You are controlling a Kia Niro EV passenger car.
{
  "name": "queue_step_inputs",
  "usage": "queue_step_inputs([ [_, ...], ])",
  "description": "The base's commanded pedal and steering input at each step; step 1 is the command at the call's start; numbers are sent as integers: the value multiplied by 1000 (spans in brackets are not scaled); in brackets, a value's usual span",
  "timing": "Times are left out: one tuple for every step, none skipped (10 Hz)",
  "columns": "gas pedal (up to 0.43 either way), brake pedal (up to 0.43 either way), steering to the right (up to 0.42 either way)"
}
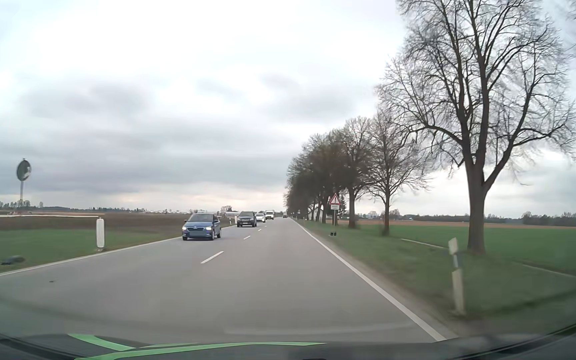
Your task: Follow the waypoints while adhering to traffic rules and regulations
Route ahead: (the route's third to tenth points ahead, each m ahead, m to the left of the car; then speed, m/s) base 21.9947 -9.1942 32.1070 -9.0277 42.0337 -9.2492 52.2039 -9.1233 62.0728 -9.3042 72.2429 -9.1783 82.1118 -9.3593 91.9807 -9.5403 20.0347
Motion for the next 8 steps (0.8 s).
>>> queue_step_inputs([
  [169, 0, 3],
  [169, 0, 3],
  [169, 0, 4],
  [157, 0, 3],
  [157, 0, 3],
  [157, 0, 3],
  [157, 0, 3],
  [157, 0, 3],
])
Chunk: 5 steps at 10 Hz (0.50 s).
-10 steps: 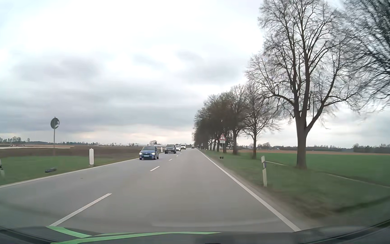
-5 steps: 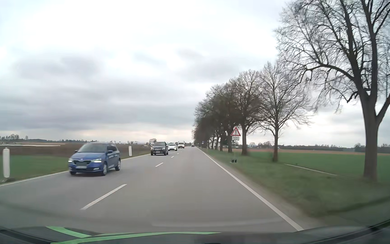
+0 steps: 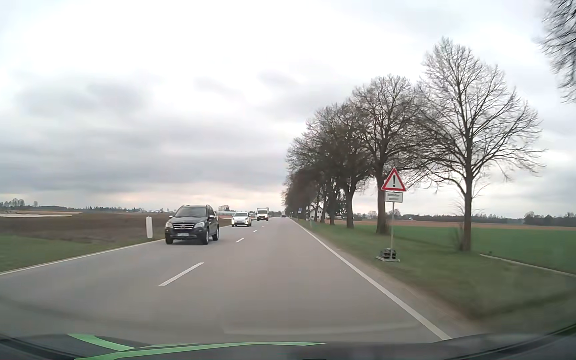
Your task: Follow the waypoints while adhering to traffic rules and regulations
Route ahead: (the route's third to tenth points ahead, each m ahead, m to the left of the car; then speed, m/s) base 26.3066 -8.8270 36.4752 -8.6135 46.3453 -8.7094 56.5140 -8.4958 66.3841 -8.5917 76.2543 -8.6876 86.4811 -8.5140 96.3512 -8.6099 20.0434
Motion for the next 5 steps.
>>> queue_step_inputs([
  [157, 0, 3],
  [150, 0, 3],
  [150, 0, 3],
  [150, 0, 3],
  [150, 0, 3],
])
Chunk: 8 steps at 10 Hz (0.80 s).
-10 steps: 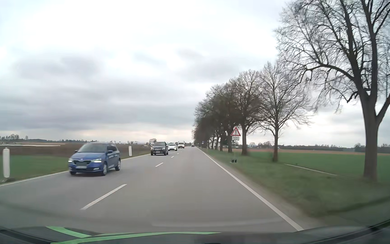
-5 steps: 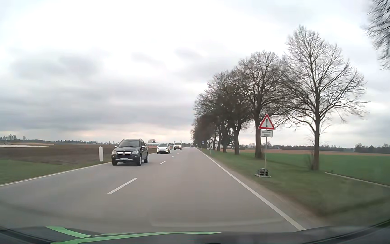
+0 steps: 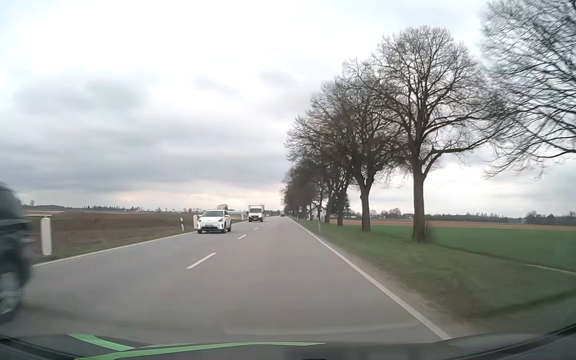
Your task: Follow the waypoints while adhering to traffic rules and regulations
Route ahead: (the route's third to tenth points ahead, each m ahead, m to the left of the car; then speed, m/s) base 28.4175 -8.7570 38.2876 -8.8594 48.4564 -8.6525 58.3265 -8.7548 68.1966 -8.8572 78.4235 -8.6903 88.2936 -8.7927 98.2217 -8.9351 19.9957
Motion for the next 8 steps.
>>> queue_step_inputs([
  [150, 0, 3],
  [150, 0, 3],
  [150, 0, 0],
  [150, 0, 0],
  [150, 0, 0],
  [150, 0, 0],
  [138, 0, 0],
  [138, 0, 0],
])
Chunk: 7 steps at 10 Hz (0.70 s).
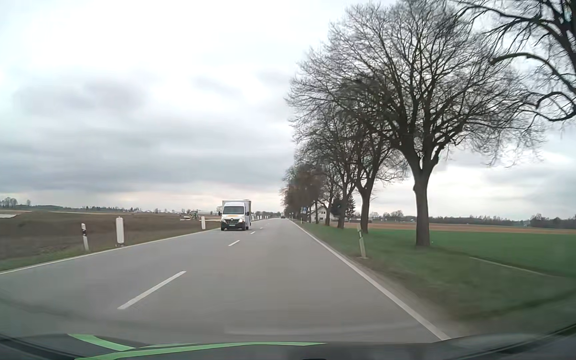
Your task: Follow the waypoints while adhering to traffic rules and regulations
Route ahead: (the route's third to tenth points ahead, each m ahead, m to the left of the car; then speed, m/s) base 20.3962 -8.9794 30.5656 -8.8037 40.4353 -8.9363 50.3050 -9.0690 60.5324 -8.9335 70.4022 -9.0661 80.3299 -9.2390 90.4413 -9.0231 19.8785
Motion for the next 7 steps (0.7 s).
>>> queue_step_inputs([
  [138, 0, 1],
  [138, 0, 0],
  [138, 0, 0],
  [138, 0, 0],
  [138, 0, 1],
  [138, 0, 0],
  [138, 0, 0],
])
